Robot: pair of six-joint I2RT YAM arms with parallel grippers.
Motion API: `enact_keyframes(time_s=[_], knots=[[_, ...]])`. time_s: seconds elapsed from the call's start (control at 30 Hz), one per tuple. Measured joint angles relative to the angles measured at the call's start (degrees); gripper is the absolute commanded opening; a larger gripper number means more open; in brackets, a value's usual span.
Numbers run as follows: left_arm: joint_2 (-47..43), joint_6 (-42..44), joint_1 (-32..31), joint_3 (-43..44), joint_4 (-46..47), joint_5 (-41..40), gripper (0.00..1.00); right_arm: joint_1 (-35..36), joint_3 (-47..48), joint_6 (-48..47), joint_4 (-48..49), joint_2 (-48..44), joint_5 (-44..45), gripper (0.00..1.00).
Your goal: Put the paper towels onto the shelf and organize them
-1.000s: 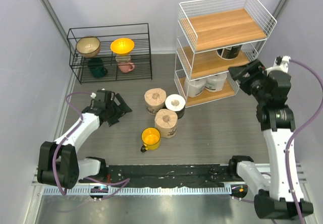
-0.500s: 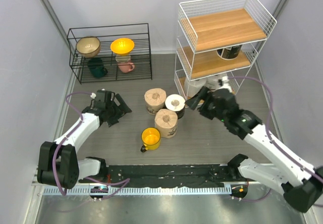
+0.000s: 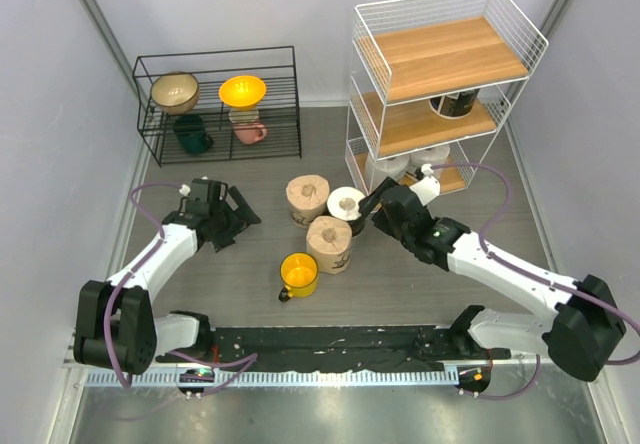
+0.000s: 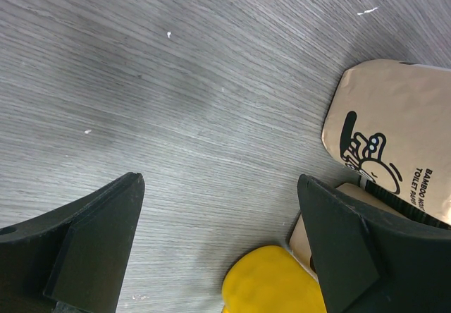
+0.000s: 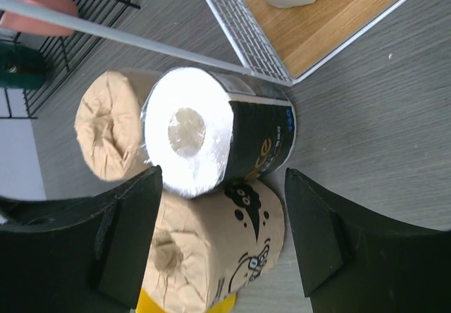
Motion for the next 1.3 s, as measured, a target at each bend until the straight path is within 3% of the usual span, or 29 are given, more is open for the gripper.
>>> enact_keyframes(time_s=[0.7, 0.93, 1.23, 1.3], knots=[[1.33, -0.02, 0.0, 0.0, 0.31, 0.52, 0.96, 1.38, 0.04, 2.93, 9.9, 14.43, 5.25, 0.71], [1.62, -0.02, 0.0, 0.0, 0.5, 0.59, 0.95, 1.38, 0.11, 3.17, 11.5, 17.49, 5.46, 0.65], [1.7, -0.02, 0.0, 0.0, 0.5, 0.68, 0.96, 1.38, 1.14, 3.5, 13.44, 19.52, 5.33, 0.39], [1.7, -0.02, 0.0, 0.0, 0.5, 0.68, 0.96, 1.38, 1.14, 3.52, 13.09, 19.17, 5.29, 0.29]])
